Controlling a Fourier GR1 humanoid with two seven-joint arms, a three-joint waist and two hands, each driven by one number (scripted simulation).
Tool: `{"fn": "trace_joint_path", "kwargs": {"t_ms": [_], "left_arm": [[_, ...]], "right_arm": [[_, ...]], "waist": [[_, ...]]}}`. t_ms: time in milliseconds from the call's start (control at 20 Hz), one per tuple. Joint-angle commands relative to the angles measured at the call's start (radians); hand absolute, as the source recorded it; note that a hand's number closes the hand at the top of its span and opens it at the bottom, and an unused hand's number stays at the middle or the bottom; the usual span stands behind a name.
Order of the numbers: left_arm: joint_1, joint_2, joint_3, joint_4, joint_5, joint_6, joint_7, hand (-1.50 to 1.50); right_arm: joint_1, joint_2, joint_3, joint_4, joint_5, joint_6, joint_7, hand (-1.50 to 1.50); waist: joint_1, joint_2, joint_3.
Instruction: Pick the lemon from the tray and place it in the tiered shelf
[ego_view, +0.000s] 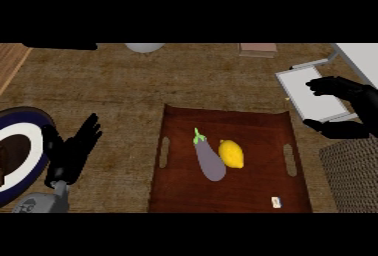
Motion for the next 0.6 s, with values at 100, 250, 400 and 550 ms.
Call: {"fn": "trace_joint_path", "kwargs": {"t_ms": [100,250,400,550], "left_arm": [[0.002,0.002,0.022,0.009,0.016,0.003,0.050,0.00],[0.020,0.022,0.041,0.001,0.019,-0.023,0.054,0.00],[0.007,-0.020,0.017,0.010,-0.021,0.015,0.056,0.00],[0.023,-0.036,0.019,0.008,-0.024,0.022,0.047,0.00]], "right_arm": [[-0.014,-0.063,0.058,0.039,0.007,0.255,-0.100,-1.50],[-0.088,-0.042,0.095,0.017,0.025,0.313,-0.003,-1.50],[-0.130,-0.054,0.102,-0.117,-0.009,0.363,0.164,-1.50],[-0.134,-0.051,0.154,-0.249,0.014,0.344,0.333,-1.50]], "waist": [[-0.018,-0.002,0.036],[-0.017,-0.004,0.035],[-0.027,-0.007,0.034],[-0.033,-0.010,0.034]]}}
